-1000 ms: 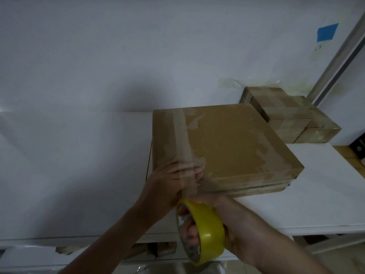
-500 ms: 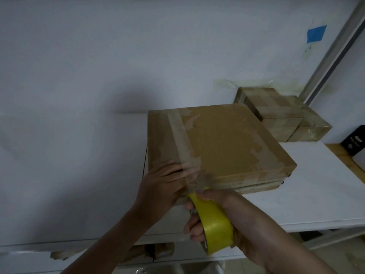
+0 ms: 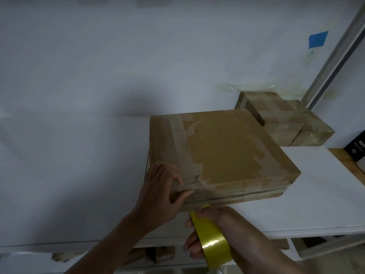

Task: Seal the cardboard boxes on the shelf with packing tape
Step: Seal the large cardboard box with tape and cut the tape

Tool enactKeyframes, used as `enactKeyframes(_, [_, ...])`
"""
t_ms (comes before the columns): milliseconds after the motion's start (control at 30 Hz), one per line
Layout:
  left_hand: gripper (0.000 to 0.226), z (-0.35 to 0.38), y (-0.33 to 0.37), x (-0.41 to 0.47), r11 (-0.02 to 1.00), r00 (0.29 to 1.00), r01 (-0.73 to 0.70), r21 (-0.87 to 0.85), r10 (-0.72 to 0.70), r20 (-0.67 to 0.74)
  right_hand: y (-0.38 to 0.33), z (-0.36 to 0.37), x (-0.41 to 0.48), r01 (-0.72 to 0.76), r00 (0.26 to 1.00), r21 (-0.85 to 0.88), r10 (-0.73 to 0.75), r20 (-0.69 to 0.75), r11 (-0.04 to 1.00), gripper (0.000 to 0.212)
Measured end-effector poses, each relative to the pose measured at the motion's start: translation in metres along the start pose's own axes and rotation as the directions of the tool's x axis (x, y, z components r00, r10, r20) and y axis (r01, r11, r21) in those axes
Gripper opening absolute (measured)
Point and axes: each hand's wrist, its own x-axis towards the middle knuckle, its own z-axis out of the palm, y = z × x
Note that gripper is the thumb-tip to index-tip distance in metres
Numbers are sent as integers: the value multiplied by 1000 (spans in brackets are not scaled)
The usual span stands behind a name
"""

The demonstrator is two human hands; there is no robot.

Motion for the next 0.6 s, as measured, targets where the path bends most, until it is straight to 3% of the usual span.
enactKeyframes(367, [61,-11,4,13,999,927,-43,12,36,373,10,-1,12,-34,999,10,34,-6,999,34])
enactKeyframes(600, [72,-8,0,9,979,911,-193,67,153,383,17,-8,28,-13,1000,-10,13,-2,1000,30])
